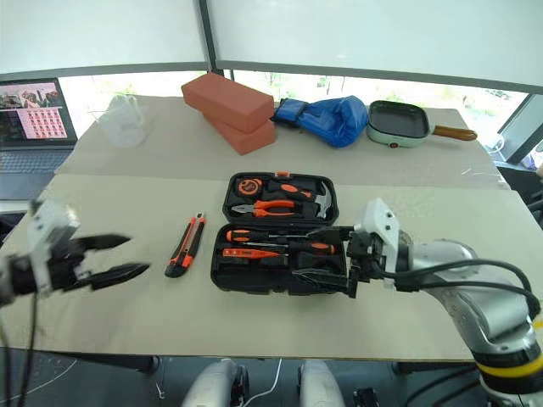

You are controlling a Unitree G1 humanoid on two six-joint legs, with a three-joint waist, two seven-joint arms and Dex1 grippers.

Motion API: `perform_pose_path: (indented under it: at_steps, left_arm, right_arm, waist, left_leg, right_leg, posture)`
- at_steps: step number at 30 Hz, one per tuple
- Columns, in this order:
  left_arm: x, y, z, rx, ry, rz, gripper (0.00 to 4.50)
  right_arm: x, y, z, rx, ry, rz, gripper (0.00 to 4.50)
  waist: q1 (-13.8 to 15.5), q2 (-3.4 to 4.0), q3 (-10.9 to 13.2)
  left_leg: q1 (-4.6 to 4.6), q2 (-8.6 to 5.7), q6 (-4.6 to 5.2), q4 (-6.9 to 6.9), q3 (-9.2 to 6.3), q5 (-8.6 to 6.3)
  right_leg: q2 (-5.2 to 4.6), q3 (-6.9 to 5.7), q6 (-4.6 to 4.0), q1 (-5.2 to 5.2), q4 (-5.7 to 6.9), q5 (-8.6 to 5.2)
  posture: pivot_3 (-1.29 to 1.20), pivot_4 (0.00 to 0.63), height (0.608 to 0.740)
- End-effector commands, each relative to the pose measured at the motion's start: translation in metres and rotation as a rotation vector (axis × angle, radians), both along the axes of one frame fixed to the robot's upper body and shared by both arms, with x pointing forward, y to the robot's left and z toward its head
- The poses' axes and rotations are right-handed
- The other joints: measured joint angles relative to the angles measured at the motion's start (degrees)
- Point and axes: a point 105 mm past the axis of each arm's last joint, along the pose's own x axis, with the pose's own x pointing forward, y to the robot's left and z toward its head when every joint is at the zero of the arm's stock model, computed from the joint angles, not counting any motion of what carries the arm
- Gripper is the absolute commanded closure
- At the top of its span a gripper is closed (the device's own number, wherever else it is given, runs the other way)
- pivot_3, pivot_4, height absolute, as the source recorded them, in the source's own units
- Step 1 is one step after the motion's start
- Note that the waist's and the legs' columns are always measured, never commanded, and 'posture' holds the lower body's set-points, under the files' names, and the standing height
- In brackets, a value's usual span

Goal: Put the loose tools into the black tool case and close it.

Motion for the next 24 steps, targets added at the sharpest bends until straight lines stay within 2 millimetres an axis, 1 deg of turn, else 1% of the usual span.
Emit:
perform_pose_path:
  at_steps: [1,3,5,7,8,12,14,18,21,24]
  left_arm:
    - [-0.004,0.013,0.01,0.113,-0.052,0.079,0.01]
    - [-0.001,0.009,0.007,0.112,-0.037,0.093,0.01]
    - [0.007,-0.002,0.008,0.091,-0.024,0.08,0.01]
    - [0.019,-0.022,0.011,0.077,0.005,0.022,0.01]
    - [0.024,-0.029,0.012,0.076,0.025,0.015,0.01]
    - [0.057,-0.041,0.016,0.139,0.032,0.057,0.01]
    - [0.078,-0.047,0.012,0.148,0.089,0.11,0.01]
    - [0.103,-0.054,0.005,0.146,0.185,0.178,0.01]
    - [0.119,-0.077,0.002,0.119,0.232,0.137,0.01]
    - [0.127,-0.091,-0.003,0.138,0.254,0.104,0.01]
  right_arm:
    - [0.0,0.008,0.011,-0.005,-0.076,0.076,0.0]
    - [0.0,0.011,0.013,-0.011,-0.096,0.102,0.0]
    - [0.001,0.012,0.015,-0.015,-0.113,0.106,0.0]
    - [0.001,0.012,0.017,-0.021,-0.133,0.099,0.0]
    - [0.0,0.012,0.017,-0.026,-0.139,0.097,0.0]
    - [-0.009,0.014,0.016,-0.035,-0.143,0.103,0.0]
    - [-0.014,0.015,0.019,-0.02,-0.149,0.093,0.0]
    - [-0.019,0.018,0.021,-0.003,-0.162,0.065,0.0]
    - [-0.022,0.018,0.018,0.0,-0.167,0.028,0.0]
    - [-0.023,0.018,0.015,0.001,-0.168,-0.003,0.0]
  waist:
    - [0.7,0.0,0.0]
    - [1.3,-0.01,0.0]
    - [1.5,-0.03,0.0]
    - [1.8,-0.06,0.0]
    - [1.8,-0.1,0.0]
    - [1.2,-0.11,0.0]
    - [1.0,-0.13,0.0]
    - [0.6,-0.16,0.0]
    - [0.7,-0.24,0.1]
    - [0.9,-0.26,0.1]
  left_leg:
    - [0.01,-0.01,-0.01,0.01,-0.03,0.0]
    - [0.0,-0.02,-0.01,0.01,-0.02,-0.01]
    - [-0.06,-0.04,-0.01,0.01,-0.02,-0.01]
    - [-0.08,-0.05,-0.02,0.01,-0.03,-0.01]
    - [-0.11,-0.05,-0.03,0.03,-0.06,0.0]
    - [-0.28,-0.05,-0.04,-0.02,0.03,0.0]
    - [-0.46,-0.07,-0.05,-0.01,0.01,0.01]
    - [-0.59,-0.18,-0.06,0.01,0.04,0.03]
    - [-0.62,-0.19,-0.06,0.05,0.03,0.03]
    - [-0.71,-0.22,-0.06,0.13,0.03,0.03]
  right_leg:
    - [-0.03,-0.05,0.0,-0.02,-0.03,0.0]
    - [-0.07,-0.07,-0.1,-0.2,-0.12,-0.05]
    - [-0.12,-0.07,-0.14,-0.26,-0.11,-0.06]
    - [-0.13,-0.1,-0.03,-0.26,-0.07,0.02]
    - [-0.12,-0.11,-0.03,-0.3,-0.02,0.02]
    - [-0.06,-0.02,-0.07,-0.32,0.06,0.1]
    - [0.05,0.01,-0.07,-0.51,0.15,0.1]
    - [0.21,0.12,-0.07,-0.7,0.23,0.1]
    - [0.22,0.11,-0.04,-0.7,0.23,0.08]
    - [0.2,0.11,-0.01,-0.72,0.23,0.07]
  posture:
    - [0.0,0.15,0.738]
    - [0.0,0.15,0.738]
    - [0.0,0.15,0.738]
    - [0.0,0.15,0.738]
    - [0.0,0.15,0.738]
    - [0.0,0.15,0.738]
    - [0.0,0.15,0.738]
    - [0.0,0.15,0.738]
    - [0.0,0.15,0.738]
    - [0.0,0.15,0.738]
